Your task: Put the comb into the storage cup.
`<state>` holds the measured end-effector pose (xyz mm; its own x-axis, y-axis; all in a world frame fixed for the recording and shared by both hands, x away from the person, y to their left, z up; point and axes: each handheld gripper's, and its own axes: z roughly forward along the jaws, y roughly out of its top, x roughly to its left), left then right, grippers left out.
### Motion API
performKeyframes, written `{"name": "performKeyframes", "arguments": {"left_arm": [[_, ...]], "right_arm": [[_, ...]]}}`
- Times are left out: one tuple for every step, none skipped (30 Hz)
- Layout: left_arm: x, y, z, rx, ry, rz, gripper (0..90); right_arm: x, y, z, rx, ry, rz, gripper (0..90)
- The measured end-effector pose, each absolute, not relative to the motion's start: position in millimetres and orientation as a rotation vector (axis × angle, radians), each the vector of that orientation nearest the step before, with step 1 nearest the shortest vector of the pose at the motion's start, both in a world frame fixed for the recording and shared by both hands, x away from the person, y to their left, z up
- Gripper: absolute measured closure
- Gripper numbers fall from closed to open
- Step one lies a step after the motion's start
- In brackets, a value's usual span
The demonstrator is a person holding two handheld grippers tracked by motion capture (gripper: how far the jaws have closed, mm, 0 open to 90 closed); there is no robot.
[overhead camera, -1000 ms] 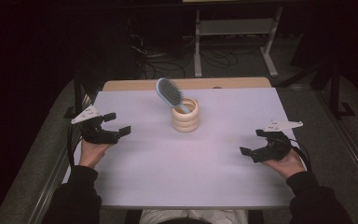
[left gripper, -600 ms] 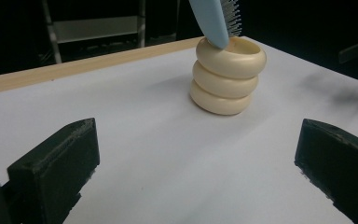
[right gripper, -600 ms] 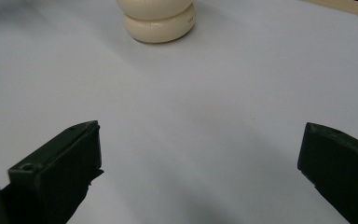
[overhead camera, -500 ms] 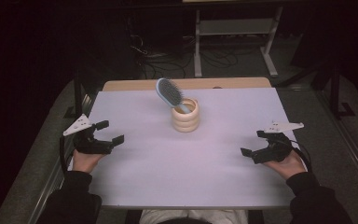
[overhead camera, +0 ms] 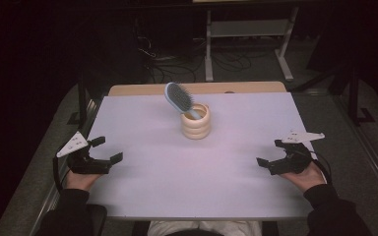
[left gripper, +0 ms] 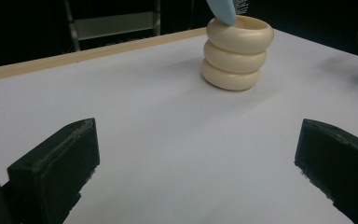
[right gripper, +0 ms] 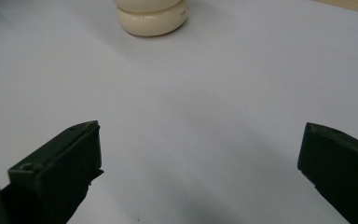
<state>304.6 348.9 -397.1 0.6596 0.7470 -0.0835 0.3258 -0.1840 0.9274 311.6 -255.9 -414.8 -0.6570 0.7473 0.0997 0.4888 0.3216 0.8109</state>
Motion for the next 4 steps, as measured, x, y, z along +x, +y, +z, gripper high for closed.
{"name": "performKeyframes", "arguments": {"left_arm": [[304.6,349.0,-397.5,1.773,0.866,0.477,0.0],[305.0,349.0,-397.7,1.773,0.867,0.477,0.0],[305.6,348.9,-397.8,1.775,0.868,0.476,0.0],[306.1,348.7,-398.1,1.778,0.868,0.475,0.0]], "right_arm": [[310.7,-256.5,-414.7,1.115,2.295,1.255,0.0],[310.1,-257.3,-414.7,1.117,2.293,1.256,0.0],[309.7,-257.8,-414.8,1.117,2.29,1.258,0.0],[309.5,-258.2,-415.0,1.12,2.288,1.258,0.0]]}}
